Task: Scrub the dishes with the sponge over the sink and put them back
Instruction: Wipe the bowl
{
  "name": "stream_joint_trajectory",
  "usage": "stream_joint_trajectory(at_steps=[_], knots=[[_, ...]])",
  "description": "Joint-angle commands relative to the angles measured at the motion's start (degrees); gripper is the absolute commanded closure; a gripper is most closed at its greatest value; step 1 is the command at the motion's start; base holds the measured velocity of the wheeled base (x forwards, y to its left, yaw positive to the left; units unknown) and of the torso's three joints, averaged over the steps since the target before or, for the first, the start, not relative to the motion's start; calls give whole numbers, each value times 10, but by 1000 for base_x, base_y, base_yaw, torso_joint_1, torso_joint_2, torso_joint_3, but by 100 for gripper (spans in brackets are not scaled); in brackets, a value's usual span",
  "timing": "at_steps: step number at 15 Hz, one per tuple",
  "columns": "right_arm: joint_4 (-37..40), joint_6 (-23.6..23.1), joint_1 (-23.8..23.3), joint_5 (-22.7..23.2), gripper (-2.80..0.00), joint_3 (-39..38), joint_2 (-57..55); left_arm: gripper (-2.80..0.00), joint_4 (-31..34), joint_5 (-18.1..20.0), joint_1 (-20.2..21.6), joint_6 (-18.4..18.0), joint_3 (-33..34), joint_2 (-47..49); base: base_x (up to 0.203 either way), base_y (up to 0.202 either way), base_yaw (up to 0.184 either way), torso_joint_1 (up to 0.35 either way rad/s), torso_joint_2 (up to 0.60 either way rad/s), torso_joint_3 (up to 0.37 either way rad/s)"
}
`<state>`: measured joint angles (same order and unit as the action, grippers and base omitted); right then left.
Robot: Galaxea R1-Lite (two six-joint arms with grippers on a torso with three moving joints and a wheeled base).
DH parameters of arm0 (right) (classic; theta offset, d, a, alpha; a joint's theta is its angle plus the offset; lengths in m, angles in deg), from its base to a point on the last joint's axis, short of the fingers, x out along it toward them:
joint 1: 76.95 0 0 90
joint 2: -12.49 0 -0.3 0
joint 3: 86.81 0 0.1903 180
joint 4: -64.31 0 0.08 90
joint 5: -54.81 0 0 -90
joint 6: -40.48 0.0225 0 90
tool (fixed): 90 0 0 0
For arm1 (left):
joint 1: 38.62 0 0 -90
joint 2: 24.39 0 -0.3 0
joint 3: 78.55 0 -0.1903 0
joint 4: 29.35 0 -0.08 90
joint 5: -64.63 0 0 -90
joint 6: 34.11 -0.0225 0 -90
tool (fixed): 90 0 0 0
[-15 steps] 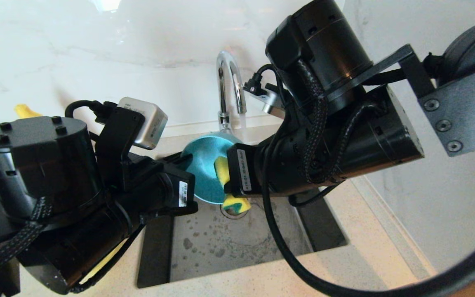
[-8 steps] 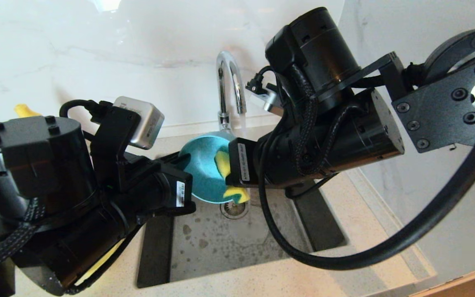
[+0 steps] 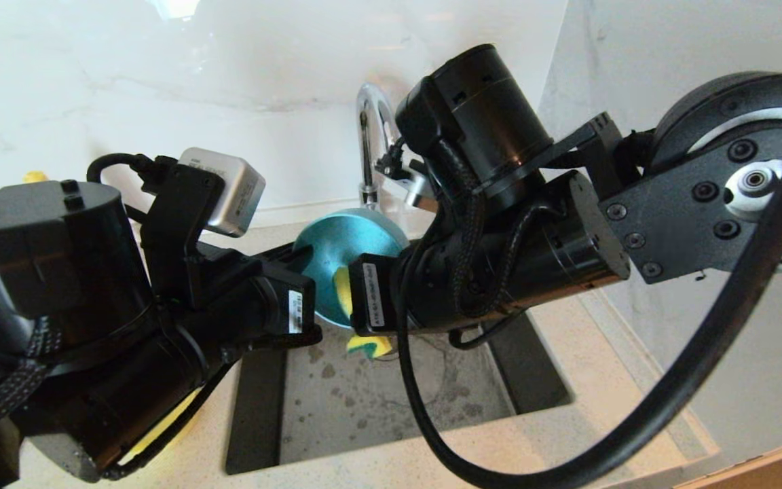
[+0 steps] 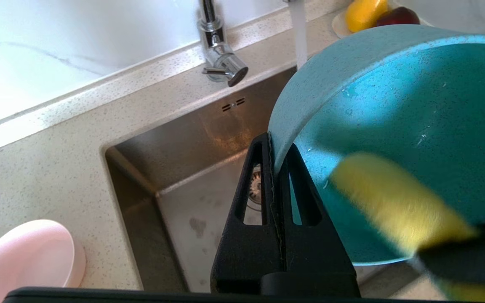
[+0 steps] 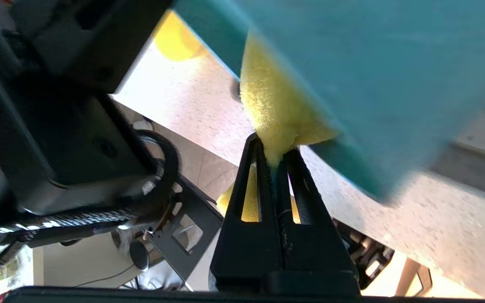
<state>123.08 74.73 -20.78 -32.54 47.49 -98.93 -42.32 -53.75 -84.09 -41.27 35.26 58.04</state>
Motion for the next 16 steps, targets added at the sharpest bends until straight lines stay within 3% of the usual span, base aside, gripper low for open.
stream_joint_trajectory(at_steps=[1, 10, 16], knots=[[-7, 1, 3, 1, 0, 0, -5, 0, -2, -2, 0, 1, 2, -6, 0, 0, 0, 0, 0, 0], [-11, 4, -34, -1, 0, -2, 23, 0, -2, -3, 1, 2, 7, -11, 0, 0, 0, 0, 0, 0], [-27, 1, -35, -3, 0, 0, 36, 0, -2, -2, 0, 2, 9, -10, 0, 0, 0, 0, 0, 0]])
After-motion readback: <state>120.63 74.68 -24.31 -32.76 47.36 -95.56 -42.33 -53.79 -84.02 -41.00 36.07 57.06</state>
